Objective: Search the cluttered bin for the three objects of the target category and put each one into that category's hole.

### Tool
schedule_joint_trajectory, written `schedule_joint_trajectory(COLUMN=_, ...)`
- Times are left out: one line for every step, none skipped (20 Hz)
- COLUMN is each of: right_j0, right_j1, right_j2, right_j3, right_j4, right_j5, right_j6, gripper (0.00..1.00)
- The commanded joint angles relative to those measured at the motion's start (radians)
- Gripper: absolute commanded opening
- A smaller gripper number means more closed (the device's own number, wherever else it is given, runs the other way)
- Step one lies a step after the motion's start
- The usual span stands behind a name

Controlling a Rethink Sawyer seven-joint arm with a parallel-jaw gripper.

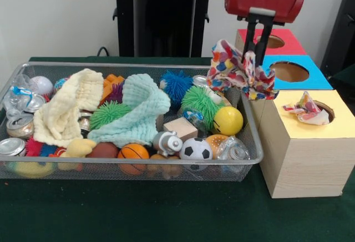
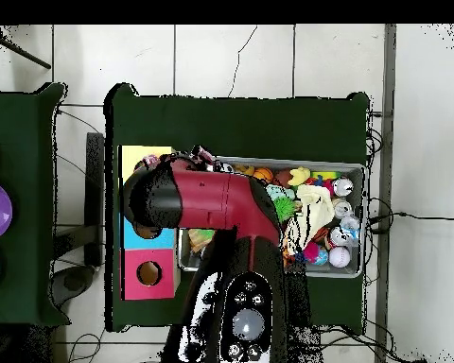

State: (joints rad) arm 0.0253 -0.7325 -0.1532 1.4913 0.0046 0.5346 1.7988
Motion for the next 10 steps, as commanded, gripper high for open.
schedule_joint_trajectory(right_j0=0.004, right_j1=0.002, right_j2=0.064, right_j3=-0.018, right_j4=0.067, right_j5=0.141, right_j6=0.178, gripper=0.0)
schedule_joint_trajectory(right_j0=0.007, right_j1=0.004, right_j2=0.07, right_j3=-0.015, right_j4=0.076, right_j5=0.139, right_j6=0.179, gripper=0.0)
schedule_joint_trajectory(right_j0=0.015, right_j1=0.007, right_j2=0.066, right_j3=-0.017, right_j4=0.08, right_j5=0.141, right_j6=0.186, gripper=0.0)
schedule_joint_trajectory(right_j0=0.025, right_j1=0.009, right_j2=0.061, right_j3=-0.014, right_j4=0.087, right_j5=0.144, right_j6=0.2, gripper=0.0)
schedule_joint_trajectory(right_j0=0.037, right_j1=0.013, right_j2=0.056, right_j3=-0.02, right_j4=0.093, right_j5=0.148, right_j6=0.213, gripper=0.0)
schedule_joint_trajectory(right_j0=0.053, right_j1=0.017, right_j2=0.046, right_j3=-0.022, right_j4=0.099, right_j5=0.151, right_j6=0.23, gripper=0.0)
schedule_joint_trajectory(right_j0=0.068, right_j1=0.02, right_j2=0.036, right_j3=-0.024, right_j4=0.105, right_j5=0.153, right_j6=0.248, gripper=0.0)
schedule_joint_trajectory(right_j0=0.084, right_j1=0.025, right_j2=0.023, right_j3=-0.026, right_j4=0.109, right_j5=0.152, right_j6=0.266, gripper=0.0)
schedule_joint_trajectory(right_j0=0.091, right_j1=0.026, right_j2=0.018, right_j3=-0.023, right_j4=0.116, right_j5=0.15, right_j6=0.272, gripper=0.0)
schedule_joint_trajectory(right_j0=0.106, right_j1=0.029, right_j2=0.009, right_j3=-0.02, right_j4=0.125, right_j5=0.152, right_j6=0.29, gripper=0.0)
